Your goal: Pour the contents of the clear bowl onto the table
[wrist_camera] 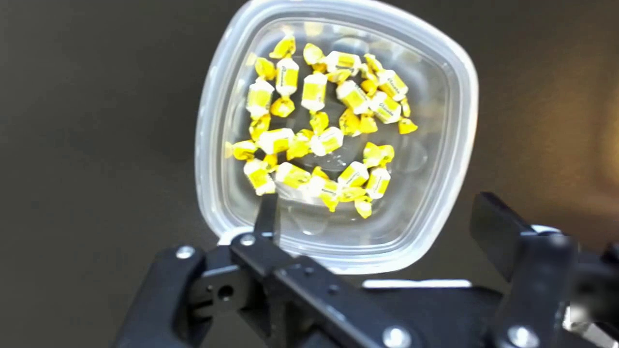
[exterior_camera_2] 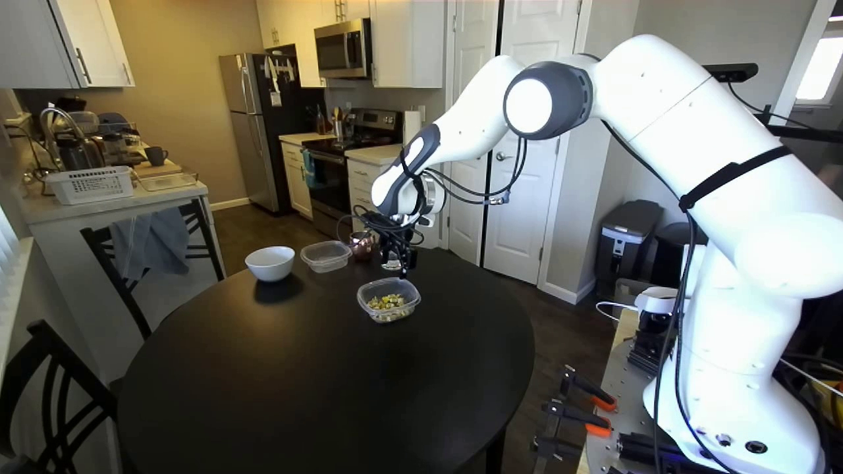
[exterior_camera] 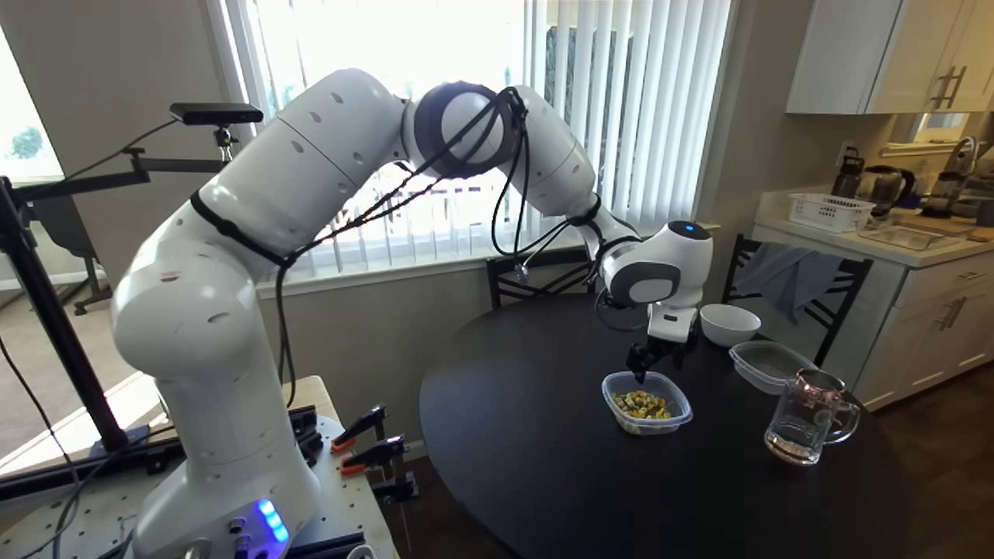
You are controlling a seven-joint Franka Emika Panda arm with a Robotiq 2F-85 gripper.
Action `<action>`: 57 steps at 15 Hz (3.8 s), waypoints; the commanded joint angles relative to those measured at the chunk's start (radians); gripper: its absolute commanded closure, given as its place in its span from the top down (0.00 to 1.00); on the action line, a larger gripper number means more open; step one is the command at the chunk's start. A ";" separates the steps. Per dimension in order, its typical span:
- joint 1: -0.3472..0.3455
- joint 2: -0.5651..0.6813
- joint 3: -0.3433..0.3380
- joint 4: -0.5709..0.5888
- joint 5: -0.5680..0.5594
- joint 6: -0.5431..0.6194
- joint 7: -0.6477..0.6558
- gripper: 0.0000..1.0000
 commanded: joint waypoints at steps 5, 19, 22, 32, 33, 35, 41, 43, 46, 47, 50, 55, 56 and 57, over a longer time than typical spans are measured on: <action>-0.002 0.039 -0.015 0.071 -0.121 -0.145 0.177 1.00; 0.064 0.114 -0.001 -0.049 -0.199 0.196 0.069 1.00; 0.069 0.108 -0.001 -0.049 -0.199 0.196 0.070 1.00; 0.040 -0.004 0.056 -0.130 -0.170 0.111 0.039 1.00; 0.049 -0.014 0.048 -0.138 -0.176 0.099 0.050 1.00; 0.058 -0.040 0.040 -0.165 -0.184 0.092 0.057 1.00; 0.110 0.014 -0.026 -0.214 -0.236 0.115 0.102 1.00; 0.116 0.037 -0.029 -0.228 -0.237 0.129 0.095 1.00; 0.113 0.056 -0.016 -0.234 -0.241 0.151 0.062 0.75; 0.116 0.057 -0.017 -0.238 -0.243 0.161 0.060 0.74; 0.126 0.055 -0.020 -0.243 -0.243 0.189 0.060 0.53; 0.141 0.050 -0.027 -0.266 -0.242 0.273 0.057 0.22; 0.145 0.048 -0.031 -0.274 -0.241 0.300 0.057 0.15; 0.152 0.043 -0.036 -0.290 -0.240 0.344 0.057 0.09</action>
